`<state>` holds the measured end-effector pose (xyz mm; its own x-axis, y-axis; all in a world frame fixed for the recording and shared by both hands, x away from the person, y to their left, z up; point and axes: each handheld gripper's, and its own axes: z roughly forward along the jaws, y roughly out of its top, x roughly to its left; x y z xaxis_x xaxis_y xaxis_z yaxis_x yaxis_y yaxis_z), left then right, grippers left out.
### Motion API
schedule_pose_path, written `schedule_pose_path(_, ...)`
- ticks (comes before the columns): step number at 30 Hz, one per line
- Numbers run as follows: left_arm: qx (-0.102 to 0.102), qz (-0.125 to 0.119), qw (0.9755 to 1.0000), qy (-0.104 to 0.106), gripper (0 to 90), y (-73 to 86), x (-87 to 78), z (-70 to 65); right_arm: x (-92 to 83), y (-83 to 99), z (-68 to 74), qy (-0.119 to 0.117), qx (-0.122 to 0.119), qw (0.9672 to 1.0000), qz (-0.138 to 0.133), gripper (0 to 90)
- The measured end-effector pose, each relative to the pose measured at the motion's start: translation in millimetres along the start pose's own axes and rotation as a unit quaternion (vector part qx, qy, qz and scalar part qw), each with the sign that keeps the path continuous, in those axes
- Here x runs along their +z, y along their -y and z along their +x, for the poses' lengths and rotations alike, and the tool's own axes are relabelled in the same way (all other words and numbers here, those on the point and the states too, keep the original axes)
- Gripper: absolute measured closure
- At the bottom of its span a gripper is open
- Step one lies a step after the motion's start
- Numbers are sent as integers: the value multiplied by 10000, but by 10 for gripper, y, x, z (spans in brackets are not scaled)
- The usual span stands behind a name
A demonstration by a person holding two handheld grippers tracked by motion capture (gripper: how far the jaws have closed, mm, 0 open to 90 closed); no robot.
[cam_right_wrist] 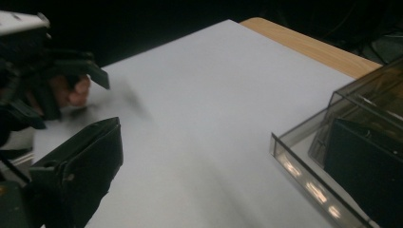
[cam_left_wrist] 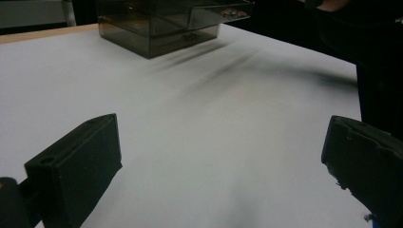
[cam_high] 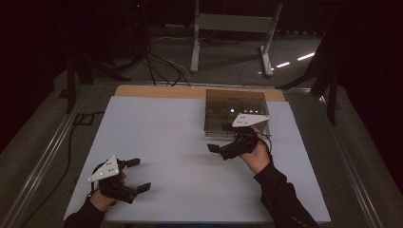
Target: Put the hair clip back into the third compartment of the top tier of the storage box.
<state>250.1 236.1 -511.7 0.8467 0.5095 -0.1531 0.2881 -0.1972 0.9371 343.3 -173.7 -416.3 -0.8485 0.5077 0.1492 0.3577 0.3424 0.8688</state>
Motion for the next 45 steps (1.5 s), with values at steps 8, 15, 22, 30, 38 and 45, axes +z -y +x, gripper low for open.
schedule_pose_path(8,-28,-2,10000,-6,5,4,-2,2,49,207,66,64,-97,9999,97,0)
schedule_pose_path(15,-6,15,10000,4,5,4,-1,1,65,411,67,-26,14,9999,102,0)
schedule_pose_path(22,8,6,10000,11,5,-1,0,0,94,635,50,25,-34,9998,210,0)
schedule_pose_path(30,-23,-5,10000,12,5,0,-2,5,91,855,42,179,-79,9989,418,0)
schedule_pose_path(38,1,21,10000,26,5,1,-1,2,-12,1032,17,326,-60,9984,466,0)
schedule_pose_path(45,6,14,10000,28,5,-1,0,1,-126,1165,-12,504,17,9973,537,0)
